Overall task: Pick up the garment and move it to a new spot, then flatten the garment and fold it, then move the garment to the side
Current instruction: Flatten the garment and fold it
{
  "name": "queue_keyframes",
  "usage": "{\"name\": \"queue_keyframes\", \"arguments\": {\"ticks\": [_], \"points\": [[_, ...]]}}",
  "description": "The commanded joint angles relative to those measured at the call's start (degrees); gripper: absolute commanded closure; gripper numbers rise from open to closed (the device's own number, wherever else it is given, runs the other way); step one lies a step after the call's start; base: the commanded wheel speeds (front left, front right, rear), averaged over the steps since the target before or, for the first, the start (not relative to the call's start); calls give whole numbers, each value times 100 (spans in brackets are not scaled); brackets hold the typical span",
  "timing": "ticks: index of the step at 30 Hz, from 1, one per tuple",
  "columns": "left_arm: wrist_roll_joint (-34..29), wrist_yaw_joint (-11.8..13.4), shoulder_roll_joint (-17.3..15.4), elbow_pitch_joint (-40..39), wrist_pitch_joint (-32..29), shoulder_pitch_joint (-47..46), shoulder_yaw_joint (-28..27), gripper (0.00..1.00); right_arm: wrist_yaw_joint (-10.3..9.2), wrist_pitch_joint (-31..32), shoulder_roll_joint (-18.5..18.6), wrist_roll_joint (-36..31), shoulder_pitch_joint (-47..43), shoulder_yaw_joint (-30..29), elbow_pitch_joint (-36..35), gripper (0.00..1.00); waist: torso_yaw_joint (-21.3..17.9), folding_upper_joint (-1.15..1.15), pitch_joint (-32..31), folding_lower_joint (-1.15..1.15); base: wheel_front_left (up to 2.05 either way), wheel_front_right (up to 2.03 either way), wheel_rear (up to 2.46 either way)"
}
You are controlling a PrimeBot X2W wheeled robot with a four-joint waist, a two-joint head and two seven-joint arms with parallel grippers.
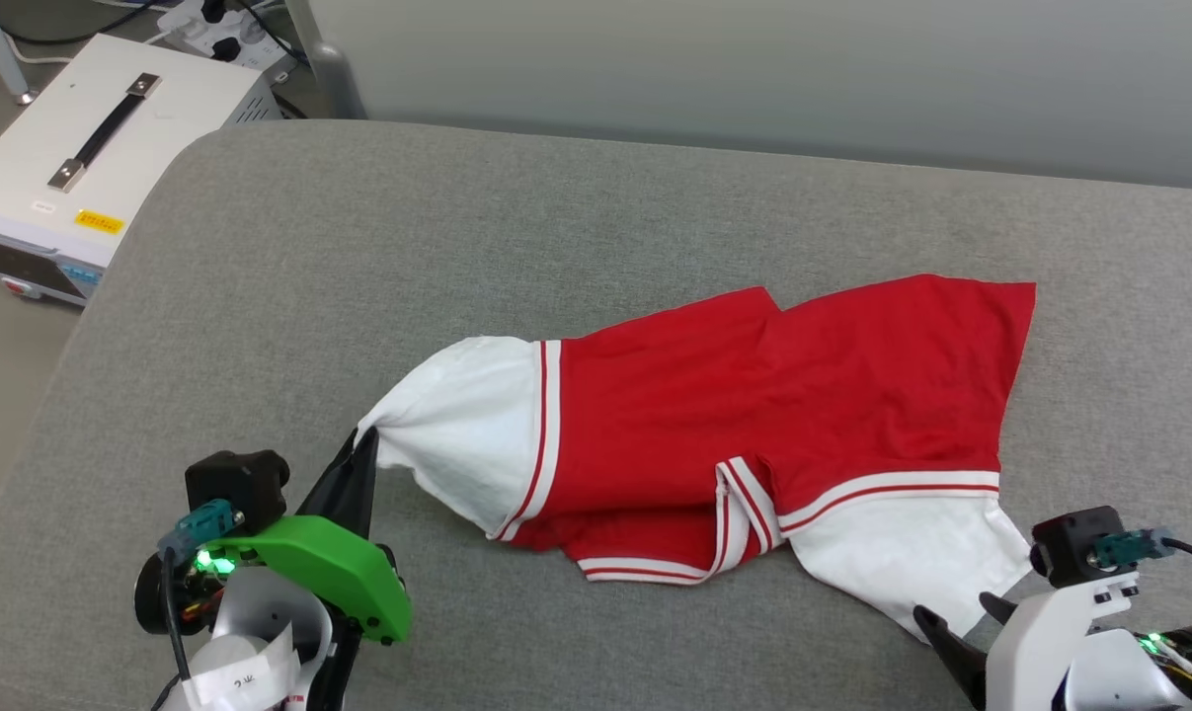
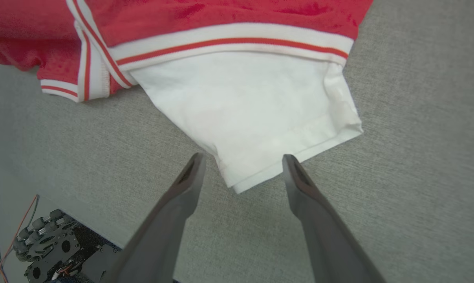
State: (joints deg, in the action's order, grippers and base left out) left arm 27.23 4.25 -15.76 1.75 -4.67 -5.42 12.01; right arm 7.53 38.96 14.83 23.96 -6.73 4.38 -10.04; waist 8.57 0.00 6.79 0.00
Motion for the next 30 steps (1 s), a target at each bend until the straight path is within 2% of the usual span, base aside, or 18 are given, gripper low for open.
{"name": "queue_keyframes", "arguments": {"ticks": [1, 5, 13, 19, 20, 21, 22, 30], "points": [[34, -19, 28, -28, -7, -40, 16, 100, -4, 111, 20, -14, 126, 133, -42, 0, 131, 0, 110, 0, 0, 0, 0], [25, -40, 72, -34, -5, -101, 102, 100, -4, 341, 115, -160, 291, 446, 46, 0, 272, 0, 207, 0, 0, 0, 0], [23, -103, 147, 1, 14, -222, 258, 100, -4, 558, 364, -358, 573, 744, 656, 0, 484, 0, 388, 0, 0, 0, 0], [26, -122, 160, 45, 40, -272, 312, 100, -4, 741, 507, -218, 609, 974, 1052, 0, 533, 0, 451, 0, 0, 0, 0], [27, -122, 160, 59, 44, -278, 318, 100, -4, 767, 542, -186, 606, 1004, 1115, 34, 532, 0, 448, 0, 0, 0, 0], [28, -121, 158, 72, 46, -281, 321, 100, -4, 772, 569, -156, 606, 1026, 1155, 82, 528, 0, 441, 0, 0, 0, 0], [31, -119, 153, 90, 49, -282, 321, 100, -4, 759, 608, -119, 605, 1047, 1195, 100, 519, 0, 426, 0, 0, 0, 0], [62, -87, 18, 192, 60, -222, 234, 100, -4, 561, 955, 109, 579, 798, 1131, 100, 328, 0, 113, 0, 0, 0, 0]]}}
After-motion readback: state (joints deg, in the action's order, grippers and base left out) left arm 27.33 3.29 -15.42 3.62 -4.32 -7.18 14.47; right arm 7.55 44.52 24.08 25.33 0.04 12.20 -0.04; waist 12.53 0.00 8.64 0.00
